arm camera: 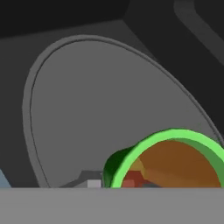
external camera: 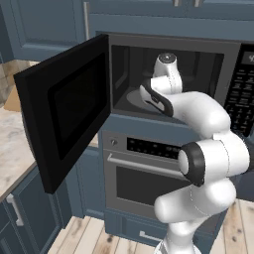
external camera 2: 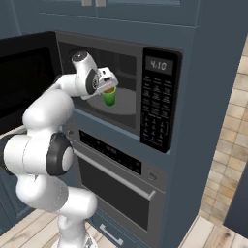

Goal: Place the microwavable item in the microwave. Then, close the microwave door and press the start button.

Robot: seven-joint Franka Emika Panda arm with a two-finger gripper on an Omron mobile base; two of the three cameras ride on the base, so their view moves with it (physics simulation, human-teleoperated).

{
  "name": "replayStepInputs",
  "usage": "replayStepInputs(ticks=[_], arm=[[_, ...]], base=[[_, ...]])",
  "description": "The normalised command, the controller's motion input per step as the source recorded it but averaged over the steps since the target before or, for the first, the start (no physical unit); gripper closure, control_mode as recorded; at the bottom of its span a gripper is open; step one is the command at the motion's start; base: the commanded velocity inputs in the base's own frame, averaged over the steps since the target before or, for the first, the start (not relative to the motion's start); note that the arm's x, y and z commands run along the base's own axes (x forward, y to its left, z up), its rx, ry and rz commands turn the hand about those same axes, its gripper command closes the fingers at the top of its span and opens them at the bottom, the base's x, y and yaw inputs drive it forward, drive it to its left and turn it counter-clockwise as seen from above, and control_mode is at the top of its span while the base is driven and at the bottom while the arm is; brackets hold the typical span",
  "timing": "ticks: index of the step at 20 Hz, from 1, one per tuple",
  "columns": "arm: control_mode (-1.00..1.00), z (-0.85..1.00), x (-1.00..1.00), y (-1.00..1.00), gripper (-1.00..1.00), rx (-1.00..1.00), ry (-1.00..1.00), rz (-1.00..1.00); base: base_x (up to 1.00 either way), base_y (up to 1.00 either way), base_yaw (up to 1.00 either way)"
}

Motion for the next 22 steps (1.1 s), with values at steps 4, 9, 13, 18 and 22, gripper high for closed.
replayStepInputs(ticks=[4,9,13,18,22], arm=[[-1.0,-0.03,-0.16,0.0,-1.0,0.0,-0.17,0.0],[-1.0,0.04,-0.34,0.0,-1.0,0.0,-0.27,0.0],[-1.0,0.07,-0.72,0.0,-1.0,-0.01,-0.33,0.0],[-1.0,0.44,-1.0,0.22,-1.0,-0.02,-0.29,0.0],[-1.0,0.62,-1.0,0.58,-1.0,-0.08,-0.1,0.0]], base=[[0.0,0.0,0.0],[0.0,0.0,0.0],[0.0,0.0,0.0],[0.0,0.0,0.0],[0.0,0.0,0.0]])
